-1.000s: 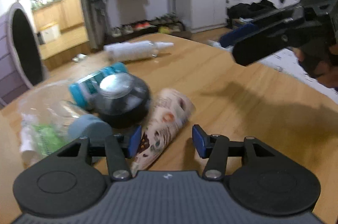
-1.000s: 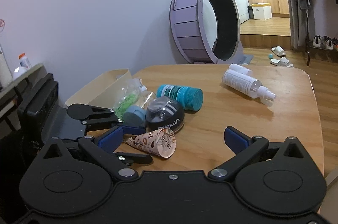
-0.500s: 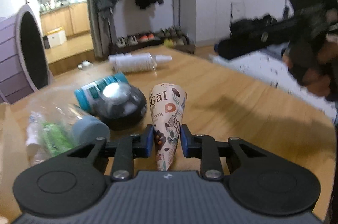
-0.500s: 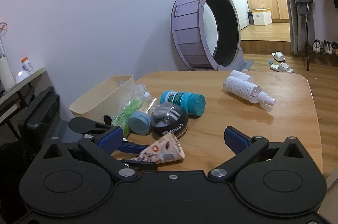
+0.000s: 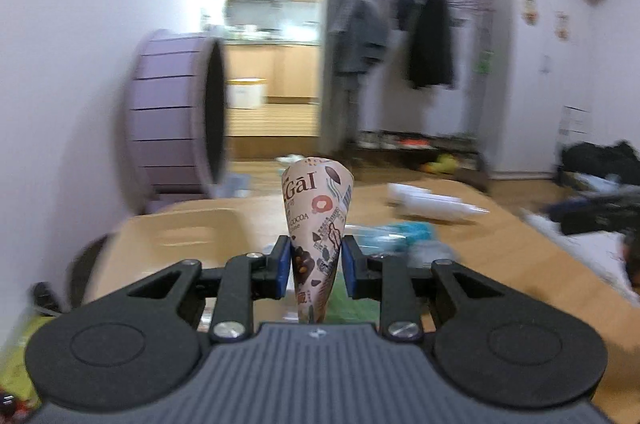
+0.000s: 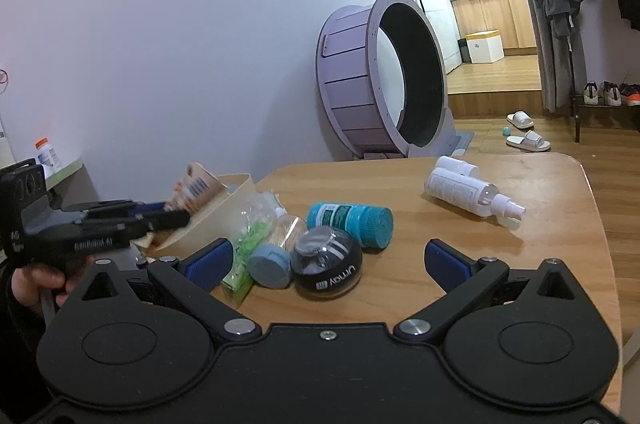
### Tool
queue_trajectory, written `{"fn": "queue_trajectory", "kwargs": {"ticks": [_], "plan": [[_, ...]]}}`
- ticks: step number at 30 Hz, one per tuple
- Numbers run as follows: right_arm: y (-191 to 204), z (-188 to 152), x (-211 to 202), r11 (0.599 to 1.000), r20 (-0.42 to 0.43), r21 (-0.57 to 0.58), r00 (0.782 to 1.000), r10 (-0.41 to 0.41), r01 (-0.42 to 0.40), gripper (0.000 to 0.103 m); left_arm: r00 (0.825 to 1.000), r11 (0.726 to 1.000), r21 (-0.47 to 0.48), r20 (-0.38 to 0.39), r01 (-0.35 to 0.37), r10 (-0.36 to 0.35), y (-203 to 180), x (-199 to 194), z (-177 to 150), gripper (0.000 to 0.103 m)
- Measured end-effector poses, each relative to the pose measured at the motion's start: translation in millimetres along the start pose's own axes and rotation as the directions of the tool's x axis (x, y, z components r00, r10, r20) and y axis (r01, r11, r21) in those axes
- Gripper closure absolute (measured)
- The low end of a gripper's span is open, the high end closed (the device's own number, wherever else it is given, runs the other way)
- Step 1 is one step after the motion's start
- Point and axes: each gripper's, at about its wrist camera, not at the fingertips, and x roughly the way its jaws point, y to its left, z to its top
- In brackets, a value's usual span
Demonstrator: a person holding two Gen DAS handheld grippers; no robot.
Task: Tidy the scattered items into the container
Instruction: 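Lower the cone wrapper into the basket and open the left gripper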
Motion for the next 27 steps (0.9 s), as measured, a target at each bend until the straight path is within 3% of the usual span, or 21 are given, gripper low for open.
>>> {"fn": "queue_trajectory", "kwargs": {"ticks": [4, 9, 14, 19, 23, 27], "plan": [[5.7, 0.2, 8.3, 1.0, -0.002, 0.0, 1.0, -0.01, 0.01, 0.0, 0.991, 0.991, -0.042, -0.025, -0.13, 0.129, 27.2, 0.5, 1.3, 0.077], [9.0, -2.7, 21.1, 1.0, -0.035, 0.004, 0.999, -0.031, 0.031, 0.0, 0.974, 0.972, -0.065, -0.052, -0.226, 0.222, 49.2, 9.3, -3.9, 0.076], [15.5, -6.5, 33.0, 0.998, -0.056, -0.018, 0.997, -0.053, 0.052, 0.0, 0.971, 0.977, -0.029, -0.124, -0.209, 0.204, 49.7, 23.5, -13.8, 0.073], [26.9, -9.2, 39.7, 0.995, -0.045, -0.079, 0.996, -0.072, 0.068, 0.0, 0.983, 0.985, -0.056, -0.101, -0.162, 0.155, 45.8, 8.9, -9.2, 0.064], [28.5, -9.9, 46.3, 0.991, -0.04, -0.099, 0.995, -0.088, 0.084, 0.0, 0.997, 0.993, -0.106, -0.062, -0.058, 0.052, 31.2, -7.6, -4.2, 0.057], [24.2, -11.3, 56.5, 0.991, -0.063, -0.1, 0.994, -0.094, 0.088, 0.0, 0.996, 0.987, -0.145, -0.04, 0.07, -0.077, 9.3, -15.6, -3.9, 0.046]]}}
